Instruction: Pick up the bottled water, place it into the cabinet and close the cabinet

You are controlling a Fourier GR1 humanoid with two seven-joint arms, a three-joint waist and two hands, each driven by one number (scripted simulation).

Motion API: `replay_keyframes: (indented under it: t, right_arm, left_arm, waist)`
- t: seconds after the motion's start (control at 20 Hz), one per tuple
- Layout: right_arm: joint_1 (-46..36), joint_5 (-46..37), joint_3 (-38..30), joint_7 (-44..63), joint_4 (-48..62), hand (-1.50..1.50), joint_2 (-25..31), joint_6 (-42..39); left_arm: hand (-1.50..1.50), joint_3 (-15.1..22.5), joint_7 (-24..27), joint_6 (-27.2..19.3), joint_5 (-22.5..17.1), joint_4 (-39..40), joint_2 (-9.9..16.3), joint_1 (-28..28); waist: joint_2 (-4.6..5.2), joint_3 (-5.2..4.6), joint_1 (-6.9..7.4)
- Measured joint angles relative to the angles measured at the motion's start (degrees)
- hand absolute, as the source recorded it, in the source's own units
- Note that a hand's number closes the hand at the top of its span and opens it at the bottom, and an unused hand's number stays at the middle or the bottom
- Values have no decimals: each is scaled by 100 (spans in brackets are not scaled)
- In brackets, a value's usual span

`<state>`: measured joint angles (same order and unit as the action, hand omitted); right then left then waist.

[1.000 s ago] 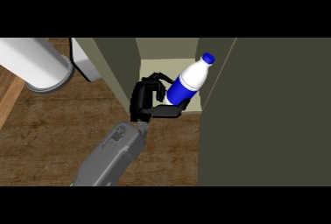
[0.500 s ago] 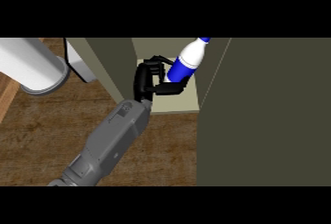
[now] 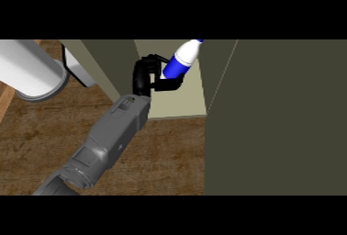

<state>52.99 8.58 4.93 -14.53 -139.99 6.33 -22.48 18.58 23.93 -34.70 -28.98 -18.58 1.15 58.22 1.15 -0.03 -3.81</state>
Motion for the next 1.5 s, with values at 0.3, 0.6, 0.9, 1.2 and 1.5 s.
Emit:
replay_keyframes:
  t: [0.3,0.6,0.9,1.2,1.5]
  right_arm:
    - [-29,48,-54,-80,39,-150,-6,-90]
    - [-20,74,-33,-102,96,-150,4,-183]
    - [-122,95,16,-87,156,-150,-10,-220]
    - [-68,157,-56,-150,192,-150,46,-348]
    - [-37,209,-68,-149,174,-150,68,-409]
  left_arm:
    - [150,-436,322,-133,-144,548,60,277]
    - [-150,-380,539,-503,97,1025,100,597]
    - [-150,-351,624,-633,240,1318,187,848]
    - [-150,-470,797,-167,185,1234,187,987]
    - [-150,-775,1278,580,-55,876,153,1016]
  waist:
    - [44,-4,-87]
    - [67,-4,-149]
    - [103,-6,-180]
    - [94,-8,-197]
    - [48,-9,-89]
